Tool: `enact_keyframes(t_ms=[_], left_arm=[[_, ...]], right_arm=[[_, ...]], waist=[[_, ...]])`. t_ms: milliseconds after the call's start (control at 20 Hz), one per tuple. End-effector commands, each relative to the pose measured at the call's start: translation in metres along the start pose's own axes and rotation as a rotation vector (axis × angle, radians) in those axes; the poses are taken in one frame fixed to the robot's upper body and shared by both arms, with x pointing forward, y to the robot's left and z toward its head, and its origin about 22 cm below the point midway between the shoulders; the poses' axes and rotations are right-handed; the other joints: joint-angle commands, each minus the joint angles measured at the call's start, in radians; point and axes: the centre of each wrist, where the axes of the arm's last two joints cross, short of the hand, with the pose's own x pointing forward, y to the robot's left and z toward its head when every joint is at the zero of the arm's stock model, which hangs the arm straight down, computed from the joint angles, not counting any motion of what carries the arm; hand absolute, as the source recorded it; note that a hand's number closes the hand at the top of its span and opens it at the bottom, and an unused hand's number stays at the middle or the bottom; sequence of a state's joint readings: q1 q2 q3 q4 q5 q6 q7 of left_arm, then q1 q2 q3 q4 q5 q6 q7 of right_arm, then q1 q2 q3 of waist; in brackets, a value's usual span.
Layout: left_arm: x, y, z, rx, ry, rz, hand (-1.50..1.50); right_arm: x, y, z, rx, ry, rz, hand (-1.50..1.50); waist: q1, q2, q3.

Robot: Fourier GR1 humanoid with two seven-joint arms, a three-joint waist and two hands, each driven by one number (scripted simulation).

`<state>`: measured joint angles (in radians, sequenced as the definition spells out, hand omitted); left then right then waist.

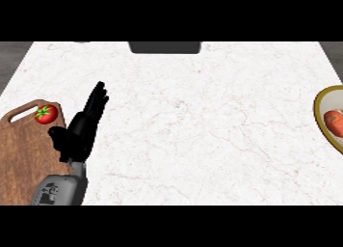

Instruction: Pick the squash from the placemat and place it in the bowl

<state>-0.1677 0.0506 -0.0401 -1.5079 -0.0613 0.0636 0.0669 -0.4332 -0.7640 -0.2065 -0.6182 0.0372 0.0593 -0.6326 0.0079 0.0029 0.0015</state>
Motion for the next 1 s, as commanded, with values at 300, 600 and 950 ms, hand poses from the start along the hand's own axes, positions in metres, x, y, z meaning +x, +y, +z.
enact_keyframes(t_ms=[300,600,950], left_arm=[[0.009,0.004,0.001,0.011,0.018,0.014,0.0],[0.01,0.011,0.014,0.002,0.017,0.012,0.0],[-0.005,-0.003,0.009,0.006,-0.004,0.016,0.0]], right_arm=[[0.002,-0.062,0.015,-0.075,0.069,-0.217,-1.5],[-0.017,-0.1,0.048,-0.065,0.044,-0.377,-1.5],[-0.028,-0.124,0.082,0.027,0.035,-0.394,-1.5]], waist=[[-0.011,-0.004,-0.002],[-0.004,-0.003,-0.001],[-0.004,-0.001,0.0]])
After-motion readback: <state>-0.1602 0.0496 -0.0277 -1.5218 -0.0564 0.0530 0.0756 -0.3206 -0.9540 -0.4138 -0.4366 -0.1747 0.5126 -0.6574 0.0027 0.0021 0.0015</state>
